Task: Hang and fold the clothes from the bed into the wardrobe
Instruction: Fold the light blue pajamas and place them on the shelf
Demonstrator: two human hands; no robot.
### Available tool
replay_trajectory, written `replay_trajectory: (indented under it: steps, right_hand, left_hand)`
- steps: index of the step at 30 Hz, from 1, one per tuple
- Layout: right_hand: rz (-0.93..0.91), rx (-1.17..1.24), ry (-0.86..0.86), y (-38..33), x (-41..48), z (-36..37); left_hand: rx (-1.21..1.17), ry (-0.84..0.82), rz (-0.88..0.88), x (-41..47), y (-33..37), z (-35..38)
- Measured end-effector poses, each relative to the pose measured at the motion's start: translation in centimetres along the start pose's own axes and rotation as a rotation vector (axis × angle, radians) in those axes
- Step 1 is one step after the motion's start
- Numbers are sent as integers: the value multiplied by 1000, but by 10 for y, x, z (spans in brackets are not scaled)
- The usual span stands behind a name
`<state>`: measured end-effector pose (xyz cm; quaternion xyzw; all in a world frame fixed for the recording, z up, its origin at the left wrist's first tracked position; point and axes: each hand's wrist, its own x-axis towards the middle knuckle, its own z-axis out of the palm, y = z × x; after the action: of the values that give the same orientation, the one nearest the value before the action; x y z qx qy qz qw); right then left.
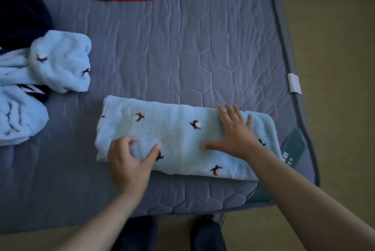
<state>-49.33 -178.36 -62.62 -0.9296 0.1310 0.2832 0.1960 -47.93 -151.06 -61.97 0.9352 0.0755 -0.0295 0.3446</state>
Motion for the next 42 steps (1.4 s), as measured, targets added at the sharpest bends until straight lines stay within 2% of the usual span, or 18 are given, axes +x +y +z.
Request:
replay_trajectory:
  steps: [3,8,10,12,15,21,27,29,34,42]
  right_hand:
    - [-78,8,-45,-28,24,-10]
    - [-134,-152,-165,-46,52,-7]
    - [-131,-192,-200,-46,61,-3]
    - [-124,-205,-231,-45,68,0]
    - [-111,-172,-245,-43,73,3]
    - [-70,5,-268,-50,68,-19]
    - [1,234,-198,-63,23,-62]
    - [-1,326,-171,-72,-1,-82]
    - [-18,468,-86,-110,-74,-150]
    - [-199,565,7,-230,-177,-247]
  left_hand:
    - [-301,-98,-491,-36,10,3]
    - [-829,-385,-1014,-49,20,31]
    - [-910,-464,-1138,-52,13,45]
    - [-1000,-506,-1172,-53,5,58]
    - [-1122,-449,-1216,-53,0,71]
    - [-1190,-418,-1154,-45,9,64]
    - [-1241,-354,-896,-43,48,8]
    - [-1241,-332,-777,-44,64,-22]
    - [-1171,-210,-630,-40,117,-109]
    - [-1102,118,-541,-42,162,-273]
